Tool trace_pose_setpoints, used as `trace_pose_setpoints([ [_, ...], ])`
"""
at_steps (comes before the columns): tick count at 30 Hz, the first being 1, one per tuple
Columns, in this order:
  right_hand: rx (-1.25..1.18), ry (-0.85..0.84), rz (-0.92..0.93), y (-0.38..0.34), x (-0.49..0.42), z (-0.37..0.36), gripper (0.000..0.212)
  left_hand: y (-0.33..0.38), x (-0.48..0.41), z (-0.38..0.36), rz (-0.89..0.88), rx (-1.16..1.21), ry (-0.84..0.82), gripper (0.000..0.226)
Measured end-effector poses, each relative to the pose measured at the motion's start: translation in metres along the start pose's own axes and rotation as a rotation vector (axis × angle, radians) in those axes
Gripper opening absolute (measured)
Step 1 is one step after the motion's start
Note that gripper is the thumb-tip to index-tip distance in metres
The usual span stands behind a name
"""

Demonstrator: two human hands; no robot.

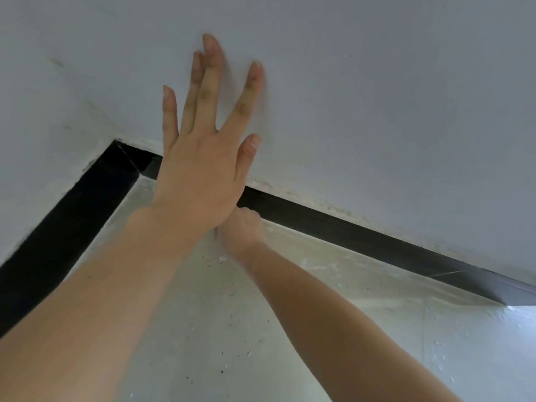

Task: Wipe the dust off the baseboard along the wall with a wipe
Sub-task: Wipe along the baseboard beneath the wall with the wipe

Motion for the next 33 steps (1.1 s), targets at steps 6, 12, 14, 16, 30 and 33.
trace_pose_setpoints([
  [6,0.041,0.064,0.21,-0.003,0.038,-0.013,0.039,-0.034,0.01,0.012,0.031,0.02,-0.018,0.062],
  [12,0.275,0.229,0.19,0.014,0.035,0.019,0.036,-0.064,0.007,0.01,0.11,0.037,-0.096,0.064],
  [14,0.457,0.264,0.251,-0.005,0.016,0.028,0.039,-0.066,0.006,0.009,0.106,0.058,-0.108,0.063],
  [16,0.592,0.26,0.279,-0.031,0.002,0.041,0.033,-0.068,0.006,0.011,0.095,0.083,-0.104,0.063],
  [30,0.475,-0.223,0.101,-0.056,0.084,0.064,0.035,-0.073,0.073,0.038,0.335,0.132,-0.478,0.062],
  [33,0.29,-0.198,0.078,-0.083,0.129,0.117,0.025,-0.063,0.117,0.093,0.491,0.22,-0.583,0.061],
])
Point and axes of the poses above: each hand's wrist, its own x-axis away from the middle knuckle, its own z-axis out of the back of the hand, y = z × x, the point moved 8 cm from there along -x, towards the middle knuckle, and after that the axes turned 9 degrees about -y, right-handed, at the moved point
